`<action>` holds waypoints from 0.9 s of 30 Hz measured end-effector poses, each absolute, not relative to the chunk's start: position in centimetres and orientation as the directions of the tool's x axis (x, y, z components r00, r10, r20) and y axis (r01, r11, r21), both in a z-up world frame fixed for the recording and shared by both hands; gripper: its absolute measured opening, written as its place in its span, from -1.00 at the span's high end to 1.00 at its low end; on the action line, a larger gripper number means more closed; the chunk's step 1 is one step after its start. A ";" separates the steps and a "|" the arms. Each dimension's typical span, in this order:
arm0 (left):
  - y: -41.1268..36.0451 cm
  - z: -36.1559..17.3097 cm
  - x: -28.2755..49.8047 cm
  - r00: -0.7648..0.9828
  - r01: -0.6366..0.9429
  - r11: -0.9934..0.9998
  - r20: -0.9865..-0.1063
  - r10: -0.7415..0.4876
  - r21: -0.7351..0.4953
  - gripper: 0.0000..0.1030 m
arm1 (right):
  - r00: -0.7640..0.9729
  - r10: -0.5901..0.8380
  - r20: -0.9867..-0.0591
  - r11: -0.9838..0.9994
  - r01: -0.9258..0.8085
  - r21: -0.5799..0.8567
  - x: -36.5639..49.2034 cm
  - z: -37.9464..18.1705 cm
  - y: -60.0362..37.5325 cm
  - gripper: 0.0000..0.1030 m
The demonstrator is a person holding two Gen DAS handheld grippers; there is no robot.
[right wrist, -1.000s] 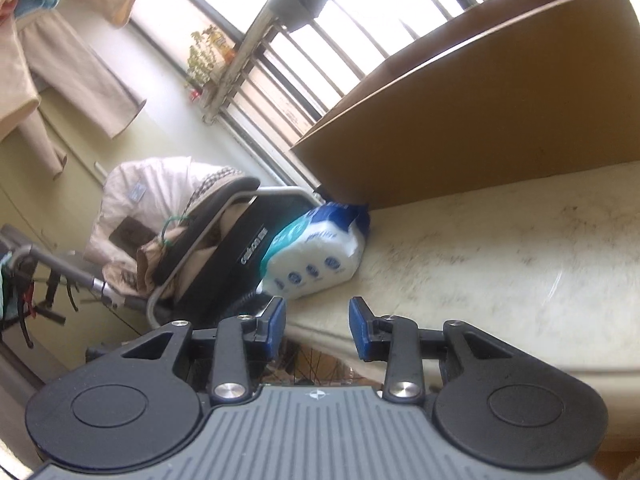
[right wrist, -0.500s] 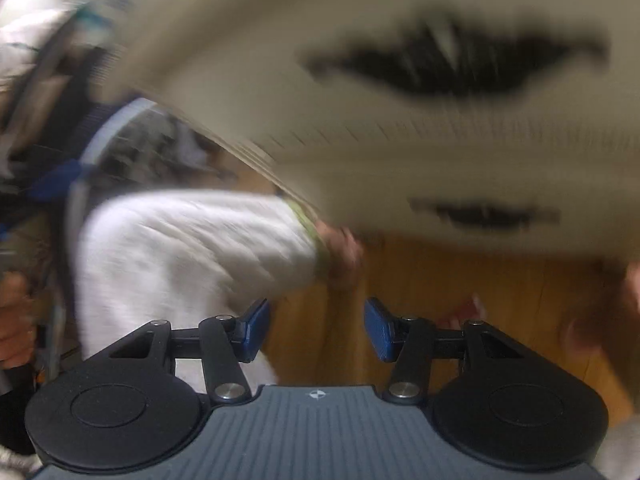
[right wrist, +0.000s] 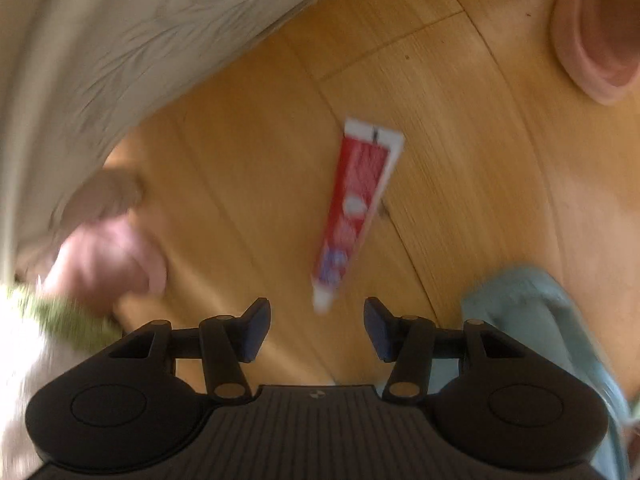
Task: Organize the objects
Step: 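Swing the held toothpaste tube with the right gripper toward the cardboard box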
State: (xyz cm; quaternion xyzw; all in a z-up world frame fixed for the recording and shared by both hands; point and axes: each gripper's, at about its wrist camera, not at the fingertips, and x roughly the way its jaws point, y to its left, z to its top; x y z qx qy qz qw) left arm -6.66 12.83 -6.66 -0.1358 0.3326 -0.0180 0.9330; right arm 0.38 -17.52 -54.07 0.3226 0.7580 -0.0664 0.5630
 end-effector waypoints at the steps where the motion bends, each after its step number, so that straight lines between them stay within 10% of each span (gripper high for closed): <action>1: 13.1 -6.8 -6.4 0.777 -0.061 0.963 -0.618 -0.119 -0.261 -0.95 | -0.152 0.411 -0.899 0.776 0.576 0.257 0.4 -54.8 -17.5 -0.06; 19: 15.7 -8.6 -3.9 0.738 -0.130 0.962 -0.671 -0.069 -0.242 -0.95 | -0.188 0.299 -0.935 0.721 0.687 0.093 -1.9 -57.9 -17.0 0.05; 27: 16.0 -8.5 -4.5 0.746 -0.139 0.957 -0.663 -0.066 -0.253 -0.95 | -0.240 0.305 -0.922 0.751 0.656 0.078 -2.6 -56.9 -18.0 0.44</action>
